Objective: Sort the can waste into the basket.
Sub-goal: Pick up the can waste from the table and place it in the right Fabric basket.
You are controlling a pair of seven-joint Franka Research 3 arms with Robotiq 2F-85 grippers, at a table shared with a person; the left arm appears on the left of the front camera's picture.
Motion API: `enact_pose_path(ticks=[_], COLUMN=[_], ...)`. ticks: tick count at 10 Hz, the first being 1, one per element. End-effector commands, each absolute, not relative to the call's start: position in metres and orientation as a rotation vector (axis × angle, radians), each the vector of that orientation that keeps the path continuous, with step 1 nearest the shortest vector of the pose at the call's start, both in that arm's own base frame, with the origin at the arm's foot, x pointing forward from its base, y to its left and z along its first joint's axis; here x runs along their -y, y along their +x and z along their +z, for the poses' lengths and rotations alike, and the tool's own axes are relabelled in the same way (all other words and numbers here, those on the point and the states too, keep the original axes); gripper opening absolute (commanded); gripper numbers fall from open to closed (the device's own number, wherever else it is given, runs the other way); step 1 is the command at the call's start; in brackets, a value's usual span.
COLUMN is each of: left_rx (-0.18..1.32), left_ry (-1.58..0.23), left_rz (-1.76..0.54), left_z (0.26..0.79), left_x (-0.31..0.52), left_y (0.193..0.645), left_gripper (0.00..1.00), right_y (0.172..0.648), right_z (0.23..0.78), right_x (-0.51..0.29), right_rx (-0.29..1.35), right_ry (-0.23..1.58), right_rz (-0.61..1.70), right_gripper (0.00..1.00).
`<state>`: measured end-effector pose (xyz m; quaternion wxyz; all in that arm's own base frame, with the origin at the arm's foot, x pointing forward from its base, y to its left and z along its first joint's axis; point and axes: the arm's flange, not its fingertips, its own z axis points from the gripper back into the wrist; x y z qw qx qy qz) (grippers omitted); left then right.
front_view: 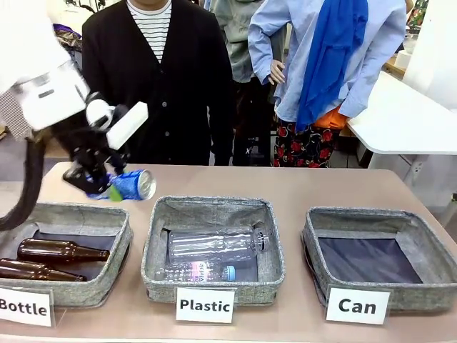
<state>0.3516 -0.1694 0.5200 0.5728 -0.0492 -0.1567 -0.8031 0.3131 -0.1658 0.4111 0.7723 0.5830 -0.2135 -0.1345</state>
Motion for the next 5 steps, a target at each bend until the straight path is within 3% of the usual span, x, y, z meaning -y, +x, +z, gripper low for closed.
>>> enact_pose_path(ticks=[1,3,4,5], left_rx=[0.395,0.395,0.378,0.562], left_ry=[-0.141,-0.141,-0.126,-0.229], left_rz=[-1.915,-1.915,-1.895,-2.013], left_z=[0.528,0.528,0.523,0.507], left_x=[0.179,0.179,0.173,0.226], left_y=[0.372,0.372,0.353,0.383], left_gripper=[0.00,0.00,0.39,0.39], right_y=[0.313,0.313,0.313,0.313], right_z=[0.415,0.415,0.415,0.415], right_x=[0.165,0.165,0.165,0.165], right_rx=[0.447,0.447,0.447,0.447], right_ry=[1.271,1.271,1.271,1.271], right_rz=[-0.304,-0.304,-0.304,-0.304], right_gripper=[1.00,1.00,1.00,1.00])
